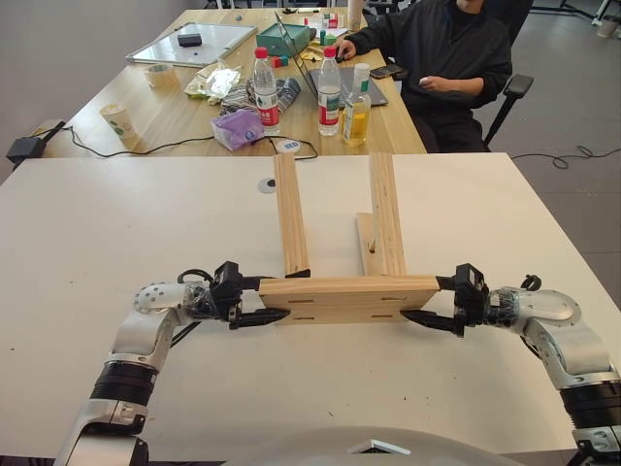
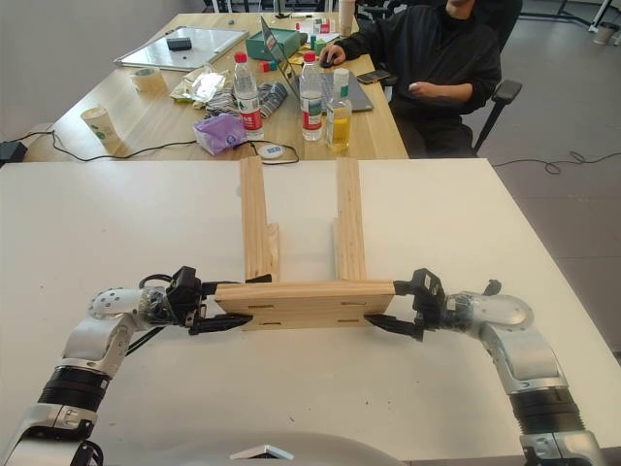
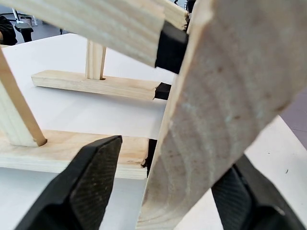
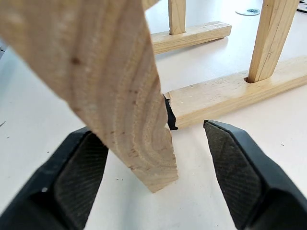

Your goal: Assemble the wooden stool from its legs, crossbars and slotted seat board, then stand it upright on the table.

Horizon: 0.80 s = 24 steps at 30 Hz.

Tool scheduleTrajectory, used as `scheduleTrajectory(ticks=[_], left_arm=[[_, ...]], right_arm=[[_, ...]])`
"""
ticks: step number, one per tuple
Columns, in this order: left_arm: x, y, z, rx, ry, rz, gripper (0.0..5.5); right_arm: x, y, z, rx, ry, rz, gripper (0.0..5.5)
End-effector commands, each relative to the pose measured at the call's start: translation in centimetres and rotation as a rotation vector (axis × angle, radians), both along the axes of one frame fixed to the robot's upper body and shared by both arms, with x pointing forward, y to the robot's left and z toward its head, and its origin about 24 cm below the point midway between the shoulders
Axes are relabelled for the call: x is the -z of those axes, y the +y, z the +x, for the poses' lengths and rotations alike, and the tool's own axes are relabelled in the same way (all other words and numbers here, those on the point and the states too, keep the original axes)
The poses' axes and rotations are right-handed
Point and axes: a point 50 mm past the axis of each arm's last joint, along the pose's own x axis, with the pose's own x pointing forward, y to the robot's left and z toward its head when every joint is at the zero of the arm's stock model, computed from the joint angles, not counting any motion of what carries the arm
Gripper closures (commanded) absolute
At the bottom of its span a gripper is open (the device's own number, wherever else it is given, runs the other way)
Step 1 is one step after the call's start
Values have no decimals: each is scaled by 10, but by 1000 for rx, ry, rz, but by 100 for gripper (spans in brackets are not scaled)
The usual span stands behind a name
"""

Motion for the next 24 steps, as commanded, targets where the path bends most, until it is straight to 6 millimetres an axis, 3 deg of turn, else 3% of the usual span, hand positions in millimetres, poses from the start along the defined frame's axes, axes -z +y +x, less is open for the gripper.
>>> scheduleTrajectory(ticks=[1,4,7,9,11,13,16,18,24], left_arm=[[-6,1,4,5,-28,19,315],[-7,1,5,8,-36,22,373],[-17,-3,7,26,-48,3,381],[-38,-5,11,49,-13,-47,382],[-76,-8,19,70,92,-147,385],[-121,-7,24,123,291,-264,392],[-166,-1,23,235,540,-350,408],[-185,0,33,220,618,-379,413],[-208,-24,65,13,640,-249,420]], right_arm=[[-9,10,3,-37,-21,47,279],[-11,15,4,-50,-26,67,342],[-20,18,6,-43,-18,116,353],[-39,17,12,-19,-11,194,353],[-70,13,20,15,16,313,353],[-107,7,28,26,80,453,353],[-151,0,36,16,192,611,357],[-166,-4,44,23,295,664,368],[-186,4,83,158,530,743,395]])
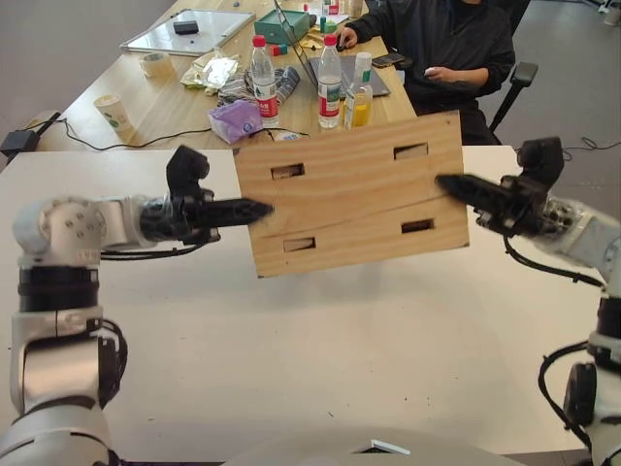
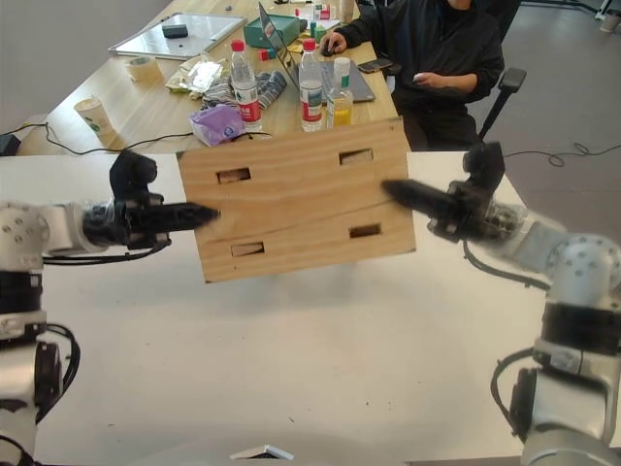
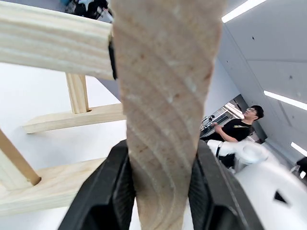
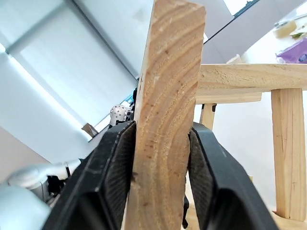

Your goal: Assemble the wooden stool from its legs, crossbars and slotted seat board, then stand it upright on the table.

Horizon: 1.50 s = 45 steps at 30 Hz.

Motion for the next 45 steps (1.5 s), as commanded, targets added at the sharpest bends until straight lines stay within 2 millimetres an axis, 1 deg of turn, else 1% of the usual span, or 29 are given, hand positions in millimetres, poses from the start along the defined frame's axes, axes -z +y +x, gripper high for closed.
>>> scheduleTrajectory(ticks=[1,3,4,7,10,12,13,15,16,18,20,23,24,29,33,34,38,41,43,44,45], left_arm=[[-39,-26,28,-85,-67,90,420],[-25,-26,50,-227,12,152,420],[-14,-23,61,-312,69,163,419],[11,-18,82,-477,180,159,412],[30,-17,93,-591,253,159,407],[37,-17,96,-629,279,159,404],[39,-17,98,-641,288,150,365],[40,-19,100,-656,293,155,324],[40,-19,101,-666,295,156,306],[37,-20,104,-695,298,137,265],[34,-21,106,-709,292,114,236],[28,-25,108,-707,271,88,183],[27,-25,109,-708,267,84,171],[18,-13,110,-758,245,31,83],[17,-9,110,-773,234,30,12],[18,-9,110,-775,231,32,10],[14,-1,110,-799,198,29,10],[9,8,110,-833,170,16,10],[6,22,113,-929,90,35,10],[3,32,114,-1004,21,63,10],[0,43,116,-1106,-81,112,10]], right_arm=[[-35,7,27,54,113,-20,395],[-32,10,43,117,203,-20,395],[-27,12,52,162,261,-6,395],[-4,19,70,262,398,-18,394],[14,21,79,347,491,-27,396],[23,19,82,387,530,-37,396],[25,19,81,390,538,-40,396],[26,19,81,395,546,-31,396],[25,18,82,406,546,-25,358],[24,14,85,443,549,-2,314],[22,11,87,460,546,16,281],[17,3,88,498,526,23,219],[16,0,88,511,520,24,207],[2,-17,88,560,472,40,110],[-7,-26,88,584,434,55,31],[-10,-28,87,586,424,57,11],[-19,-38,86,631,373,36,11],[-16,-45,84,662,340,-13,11],[-8,-56,80,745,279,-126,11],[-6,-65,76,810,213,-204,11],[-6,-73,72,884,101,-302,11]])
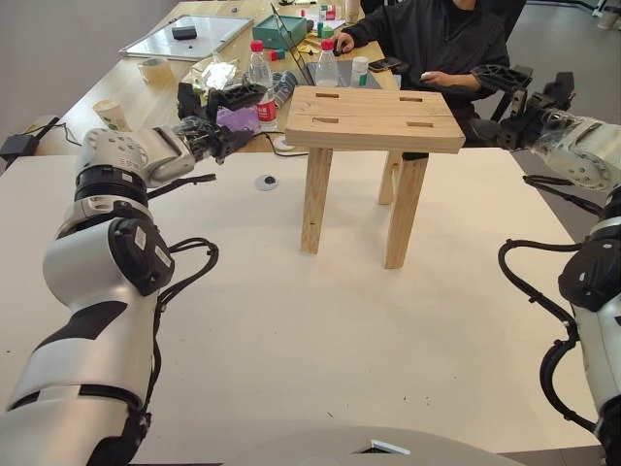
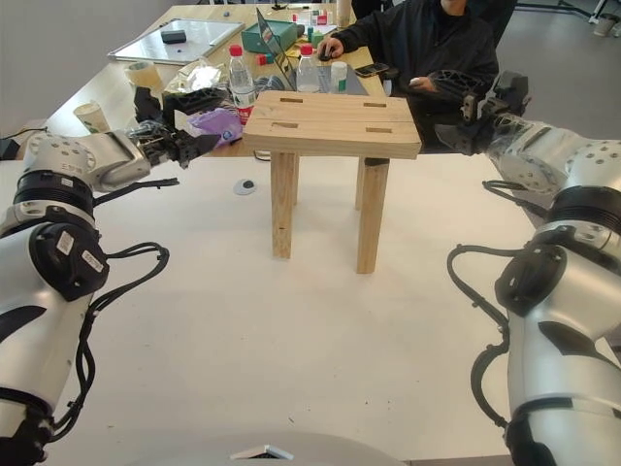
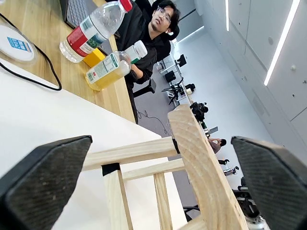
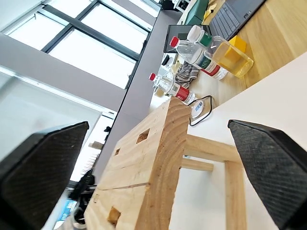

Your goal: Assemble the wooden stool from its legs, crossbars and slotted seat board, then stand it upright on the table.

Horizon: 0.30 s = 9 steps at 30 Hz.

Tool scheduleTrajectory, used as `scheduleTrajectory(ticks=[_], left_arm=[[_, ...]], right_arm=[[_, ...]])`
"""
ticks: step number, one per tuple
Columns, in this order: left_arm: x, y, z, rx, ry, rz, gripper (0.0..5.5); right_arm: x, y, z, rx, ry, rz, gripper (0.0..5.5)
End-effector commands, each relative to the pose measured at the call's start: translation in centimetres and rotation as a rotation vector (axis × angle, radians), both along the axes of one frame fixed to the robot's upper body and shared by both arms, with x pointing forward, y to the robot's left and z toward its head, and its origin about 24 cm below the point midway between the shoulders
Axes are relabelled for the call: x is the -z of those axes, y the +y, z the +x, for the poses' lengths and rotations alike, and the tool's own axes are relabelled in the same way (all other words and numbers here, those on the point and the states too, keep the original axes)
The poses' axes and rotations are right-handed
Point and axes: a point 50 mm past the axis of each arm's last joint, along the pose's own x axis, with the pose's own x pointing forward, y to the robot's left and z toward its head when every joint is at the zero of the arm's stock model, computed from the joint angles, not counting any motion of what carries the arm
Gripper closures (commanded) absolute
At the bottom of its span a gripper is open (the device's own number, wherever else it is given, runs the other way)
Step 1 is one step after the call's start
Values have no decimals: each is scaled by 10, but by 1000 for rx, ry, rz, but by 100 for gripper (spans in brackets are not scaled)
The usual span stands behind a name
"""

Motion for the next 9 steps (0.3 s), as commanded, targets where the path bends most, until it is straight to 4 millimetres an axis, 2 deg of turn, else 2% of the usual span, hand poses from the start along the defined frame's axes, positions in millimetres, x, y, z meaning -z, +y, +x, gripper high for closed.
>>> scheduleTrajectory(ticks=[1,3,4,7,9], left_arm=[[-12,47,2,-332,-209,272,10],[-16,66,-5,-495,-348,381,10],[-9,71,-12,-580,-408,462,10],[24,66,-29,-737,-481,654,10],[37,56,-38,-802,-549,765,10]], right_arm=[[7,-31,-19,191,-200,-412,11],[14,-23,-37,264,-403,-590,11],[23,-19,-46,338,-468,-648,11],[51,-14,-67,580,-527,-660,11],[67,-10,-76,678,-517,-640,11]])
